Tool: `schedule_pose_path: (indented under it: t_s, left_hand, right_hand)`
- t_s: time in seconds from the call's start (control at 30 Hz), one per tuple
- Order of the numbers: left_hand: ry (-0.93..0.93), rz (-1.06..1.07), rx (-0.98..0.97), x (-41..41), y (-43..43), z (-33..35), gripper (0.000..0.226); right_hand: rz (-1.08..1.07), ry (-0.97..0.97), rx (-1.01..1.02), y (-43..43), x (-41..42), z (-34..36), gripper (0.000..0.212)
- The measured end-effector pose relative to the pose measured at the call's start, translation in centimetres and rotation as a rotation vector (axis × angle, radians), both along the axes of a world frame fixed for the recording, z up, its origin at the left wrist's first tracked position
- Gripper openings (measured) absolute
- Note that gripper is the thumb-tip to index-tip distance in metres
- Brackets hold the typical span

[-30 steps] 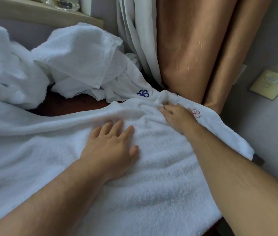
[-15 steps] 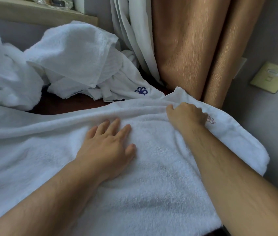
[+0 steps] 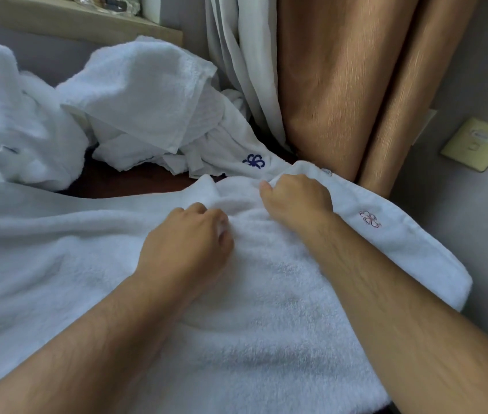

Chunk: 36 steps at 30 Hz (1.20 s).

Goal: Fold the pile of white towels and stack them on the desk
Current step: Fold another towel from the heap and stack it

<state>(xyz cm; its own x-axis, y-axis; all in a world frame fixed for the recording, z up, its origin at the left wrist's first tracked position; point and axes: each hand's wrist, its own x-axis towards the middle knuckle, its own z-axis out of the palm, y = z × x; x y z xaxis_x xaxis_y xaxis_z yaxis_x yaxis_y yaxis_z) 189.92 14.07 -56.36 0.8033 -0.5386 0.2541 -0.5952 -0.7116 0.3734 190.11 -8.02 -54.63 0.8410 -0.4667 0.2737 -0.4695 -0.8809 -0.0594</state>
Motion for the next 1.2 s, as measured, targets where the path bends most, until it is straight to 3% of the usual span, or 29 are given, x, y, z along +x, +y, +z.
schedule_pose_path:
  t_s: [0.07, 0.17, 0.27, 0.47, 0.57, 0.67, 0.73, 0.77, 0.87, 0.93, 0.97, 1.07, 1.2]
  left_hand:
    - [0.030, 0.069, -0.042, 0.2, 0.1, 0.2, 0.030]
    - [0.038, 0.142, -0.030, 0.2, 0.3, 0.2, 0.041]
    - [0.033, 0.210, -0.041, 0.3, 0.3, 0.1, 0.059]
    - [-0.130, 0.115, -0.072, 2.0, 1.2, -0.4, 0.048]
    - [-0.056, 0.118, 0.041, 2.9, 1.5, -1.3, 0.072]
    - [0.065, 0.152, 0.085, 3.3, 1.6, -2.2, 0.080]
    - [0.066, 0.158, 0.096, 3.3, 1.7, -2.2, 0.081]
    - [0.060, 0.163, 0.097, 3.2, 1.8, -2.1, 0.081]
    - [0.056, 0.182, 0.086, 2.9, 1.8, -1.7, 0.078]
    - [0.054, 0.177, 0.049, 2.8, 1.7, -1.6, 0.072]
    - [0.058, 0.167, 0.029, 2.9, 1.7, -1.5, 0.070]
    - [0.062, 0.135, 0.051, 3.1, 1.6, -1.2, 0.072]
    - [-0.052, 0.143, 0.153, 3.0, 1.2, -0.8, 0.071]
  right_hand:
    - [-0.057, 0.002, 0.023, -0.8, 0.5, 0.9, 0.033]
    - [-0.164, -0.004, 0.080, -1.7, 0.5, 0.7, 0.032]
    - [-0.191, 0.020, 0.260, -2.2, 0.3, -0.1, 0.055]
    - [-0.284, 0.121, 0.267, -2.0, 4.3, 1.9, 0.088]
    - [-0.271, 0.363, 0.367, -2.2, 6.0, 1.2, 0.069]
    - [-0.323, 0.506, 0.374, -3.1, 6.7, 1.0, 0.045]
    - [-0.377, 0.389, 0.513, -3.6, 5.9, 1.2, 0.039]
    - [-0.367, 0.209, 0.669, -3.9, 5.4, 1.3, 0.031]
    - [-0.257, -0.674, 0.998, -4.8, 2.3, 1.8, 0.025]
    - [-0.235, -0.969, 1.213, -5.8, 0.2, 2.4, 0.034]
    - [-0.237, -1.019, 1.327, -6.4, -0.5, 2.4, 0.035]
    - [-0.335, -0.894, 1.624, -7.3, -3.0, 1.7, 0.046]
    - [-0.319, -0.821, 1.691, -6.4, -3.9, 0.5, 0.028]
